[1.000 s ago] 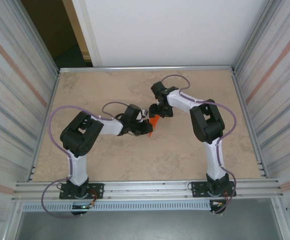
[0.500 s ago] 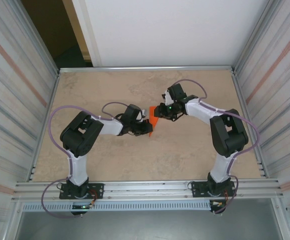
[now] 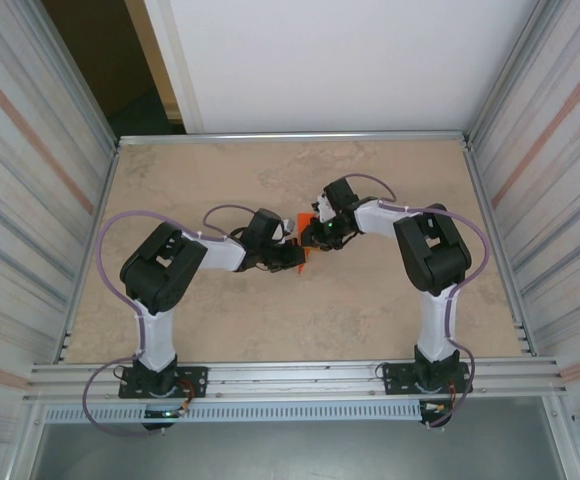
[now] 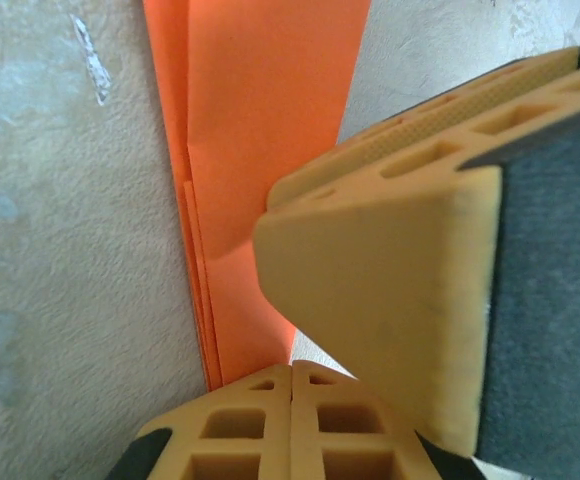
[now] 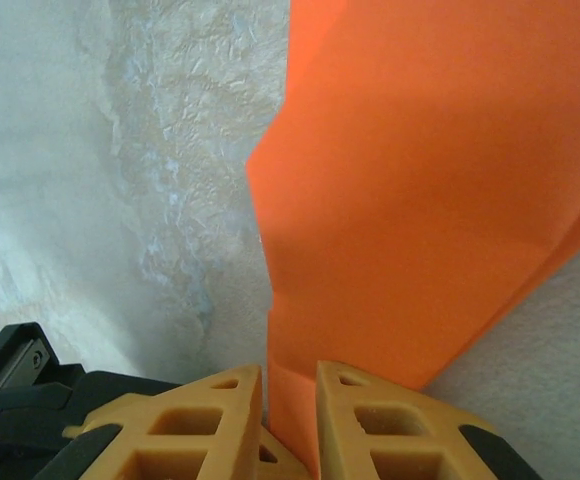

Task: Fold a paper plane with a square sheet of paper (pick it up from the middle)
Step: Fold the wing for the fifth time at the center of the table.

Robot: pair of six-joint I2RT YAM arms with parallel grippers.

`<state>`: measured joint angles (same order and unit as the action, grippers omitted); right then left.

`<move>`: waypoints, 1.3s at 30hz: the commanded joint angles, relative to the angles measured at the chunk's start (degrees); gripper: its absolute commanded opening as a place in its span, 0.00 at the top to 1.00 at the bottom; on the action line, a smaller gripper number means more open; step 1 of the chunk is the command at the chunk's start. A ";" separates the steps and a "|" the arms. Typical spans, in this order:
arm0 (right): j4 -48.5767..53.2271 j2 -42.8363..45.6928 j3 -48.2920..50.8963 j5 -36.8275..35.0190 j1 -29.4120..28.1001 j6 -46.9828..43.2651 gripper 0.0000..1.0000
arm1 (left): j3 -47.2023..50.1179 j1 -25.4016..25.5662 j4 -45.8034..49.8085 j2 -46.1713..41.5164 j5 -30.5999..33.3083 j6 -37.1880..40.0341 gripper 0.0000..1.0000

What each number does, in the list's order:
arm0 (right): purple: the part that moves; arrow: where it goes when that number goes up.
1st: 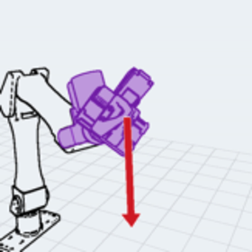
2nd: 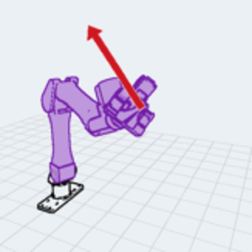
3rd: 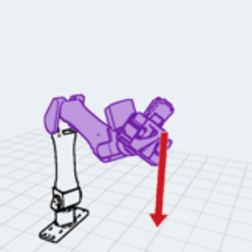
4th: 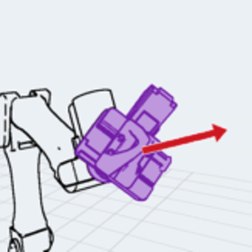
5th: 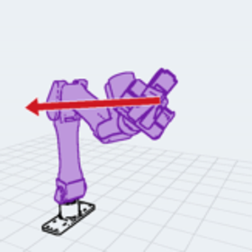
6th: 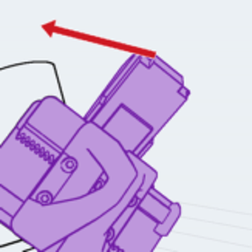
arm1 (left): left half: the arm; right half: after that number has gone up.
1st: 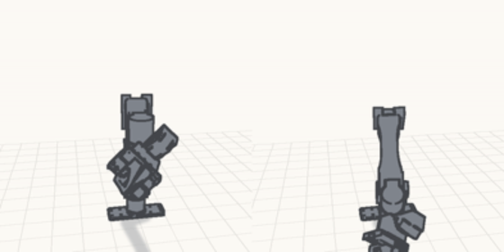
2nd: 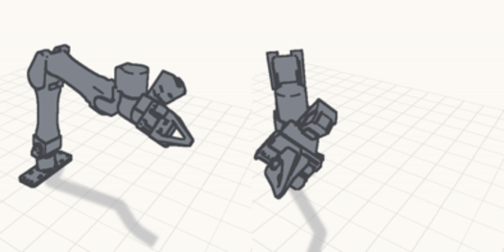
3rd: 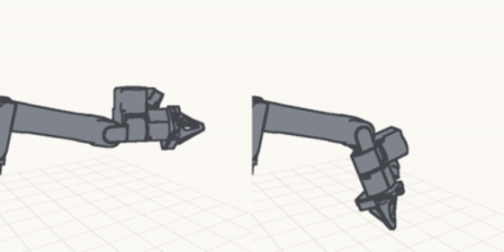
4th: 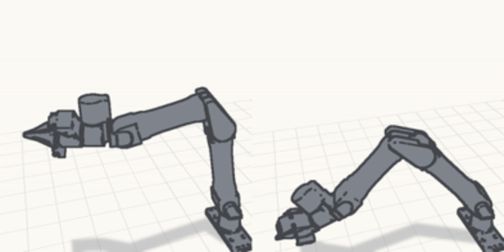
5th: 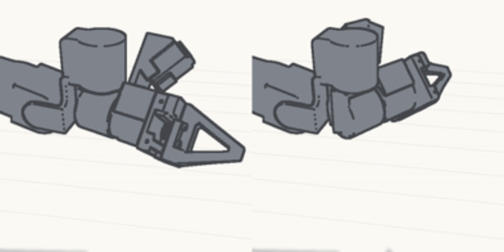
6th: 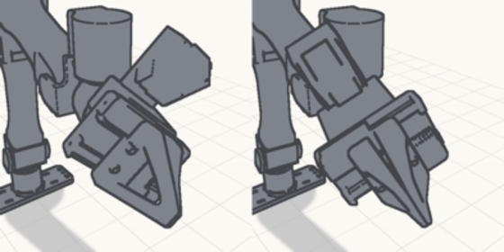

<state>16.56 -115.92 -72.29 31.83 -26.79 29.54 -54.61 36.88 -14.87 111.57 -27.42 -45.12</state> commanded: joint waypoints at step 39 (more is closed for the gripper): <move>10.60 -8.10 -6.72 -10.45 -1.68 2.64 0.83 | 1.41 5.90 18.48 -6.59 7.43 9.33 0.97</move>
<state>24.23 -120.01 -79.55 27.59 -28.16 31.14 -54.04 41.80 -3.81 106.37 -20.34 -38.22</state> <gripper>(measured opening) 0.171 0.052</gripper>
